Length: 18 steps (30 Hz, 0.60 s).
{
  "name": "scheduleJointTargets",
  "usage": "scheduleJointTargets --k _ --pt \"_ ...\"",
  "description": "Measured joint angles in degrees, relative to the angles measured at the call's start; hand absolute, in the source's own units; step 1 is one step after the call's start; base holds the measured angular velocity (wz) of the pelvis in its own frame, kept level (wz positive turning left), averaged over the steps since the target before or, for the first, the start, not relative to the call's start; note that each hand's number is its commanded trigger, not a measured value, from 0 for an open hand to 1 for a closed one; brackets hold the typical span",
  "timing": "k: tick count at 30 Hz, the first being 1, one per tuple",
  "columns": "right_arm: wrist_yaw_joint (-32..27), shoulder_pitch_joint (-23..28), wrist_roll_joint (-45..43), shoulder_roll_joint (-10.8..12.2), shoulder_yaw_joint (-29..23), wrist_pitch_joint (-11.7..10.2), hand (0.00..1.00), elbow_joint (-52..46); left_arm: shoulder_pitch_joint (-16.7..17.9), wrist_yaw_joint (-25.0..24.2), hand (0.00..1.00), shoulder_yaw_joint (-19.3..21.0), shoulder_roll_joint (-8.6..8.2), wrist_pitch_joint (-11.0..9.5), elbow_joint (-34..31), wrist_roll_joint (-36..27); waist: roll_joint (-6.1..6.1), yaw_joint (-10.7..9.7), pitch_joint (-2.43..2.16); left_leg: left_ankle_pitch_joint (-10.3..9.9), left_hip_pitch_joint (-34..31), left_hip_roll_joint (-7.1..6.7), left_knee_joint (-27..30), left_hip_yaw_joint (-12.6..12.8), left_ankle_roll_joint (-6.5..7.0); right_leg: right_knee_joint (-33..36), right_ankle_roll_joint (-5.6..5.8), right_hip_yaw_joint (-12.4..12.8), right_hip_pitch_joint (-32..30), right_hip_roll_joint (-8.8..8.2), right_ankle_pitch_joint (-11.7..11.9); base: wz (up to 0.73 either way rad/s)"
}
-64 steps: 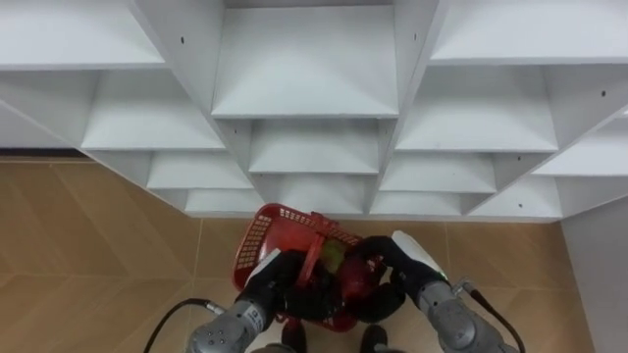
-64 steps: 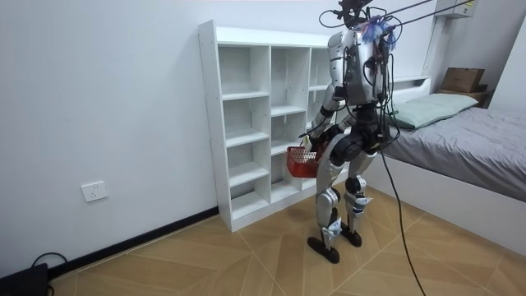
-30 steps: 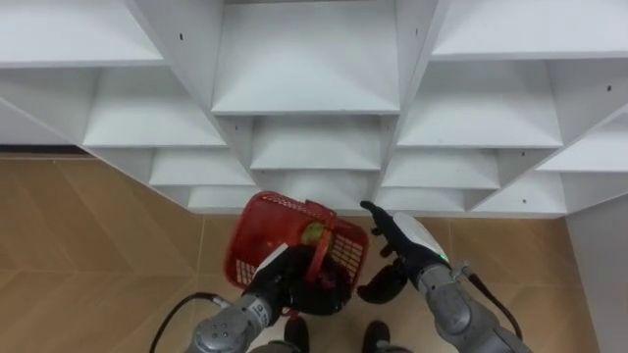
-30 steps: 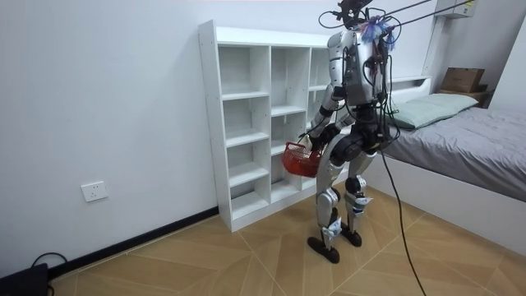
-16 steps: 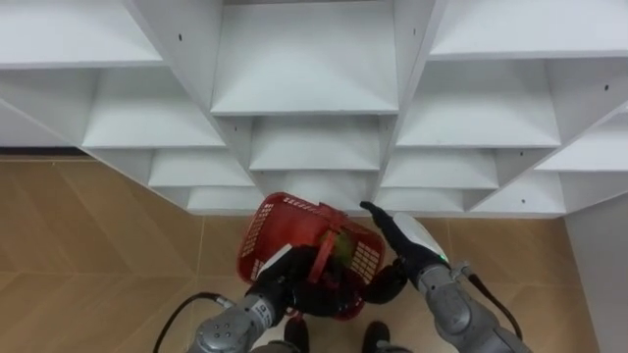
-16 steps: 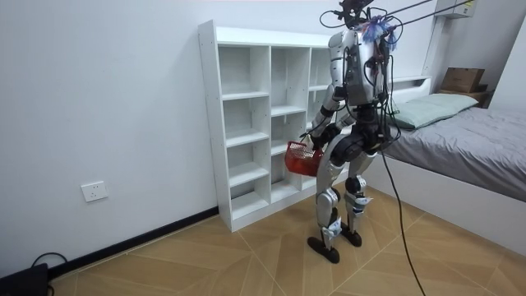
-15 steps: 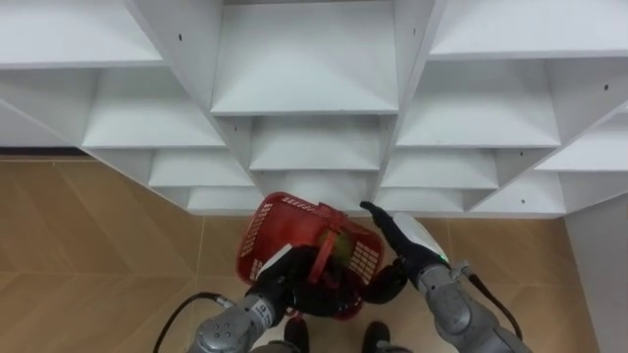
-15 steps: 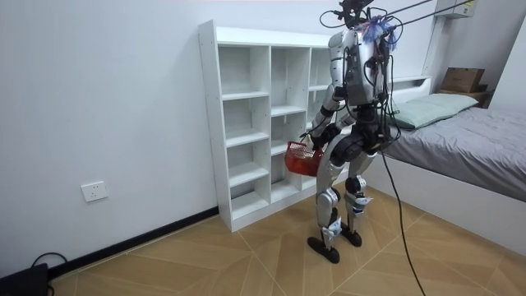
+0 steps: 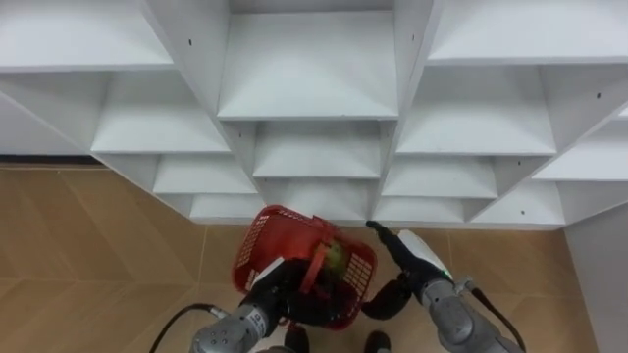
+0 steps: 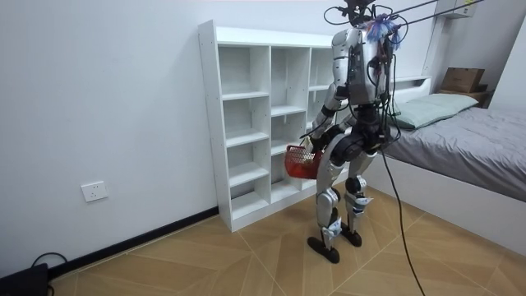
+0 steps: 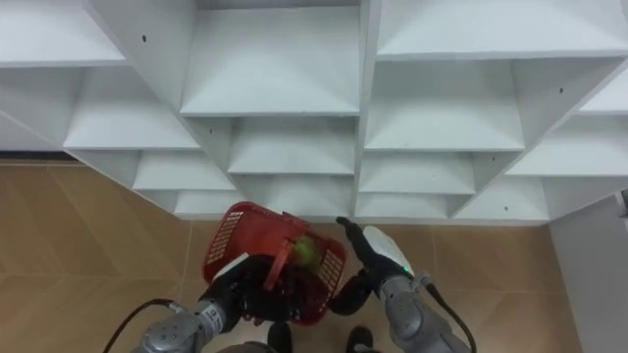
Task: Collect fruits from the closet
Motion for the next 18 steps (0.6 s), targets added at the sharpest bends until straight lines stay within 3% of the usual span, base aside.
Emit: scheduleJointTargets --k 8,13,15,18 --pt "-0.2 2.0 1.9 -1.7 -0.3 -0.6 0.00 0.9 0.8 2.7 1.00 1.0 2.74 -0.1 0.1 0.9 -0.50 -1.6 -0.61 0.0 4.7 -0.85 -2.4 -0.7 -0.03 -1.7 0.55 -0.4 4.6 -0.18 -0.5 0.05" --pt "-0.5 5.0 2.1 -2.2 -1.7 -1.4 0.00 1.9 3.1 4.7 1.00 3.0 3.49 -0.1 0.5 1.2 -1.01 -1.9 -0.95 0.0 9.9 -0.97 -5.3 -0.5 -0.05 -4.1 0.95 -0.3 9.4 -0.05 -0.7 0.00" --pt "-0.4 6.4 2.1 -2.2 -3.5 -1.4 0.00 2.8 4.7 6.0 1.00 4.8 3.60 -0.2 0.6 2.7 -1.51 -2.3 -1.37 0.0 12.0 -1.14 -6.3 -0.6 -0.05 -4.9 1.21 -0.2 11.4 -0.02 -0.9 0.00" --pt "-0.4 7.8 2.4 -2.2 -5.4 -1.4 0.00 2.7 6.7 7.4 1.00 5.6 4.42 -0.2 0.6 2.8 -2.10 -3.2 -1.61 0.0 14.5 -1.18 -7.6 -0.6 -0.07 -6.5 1.39 -0.5 14.0 0.13 -0.9 0.00"
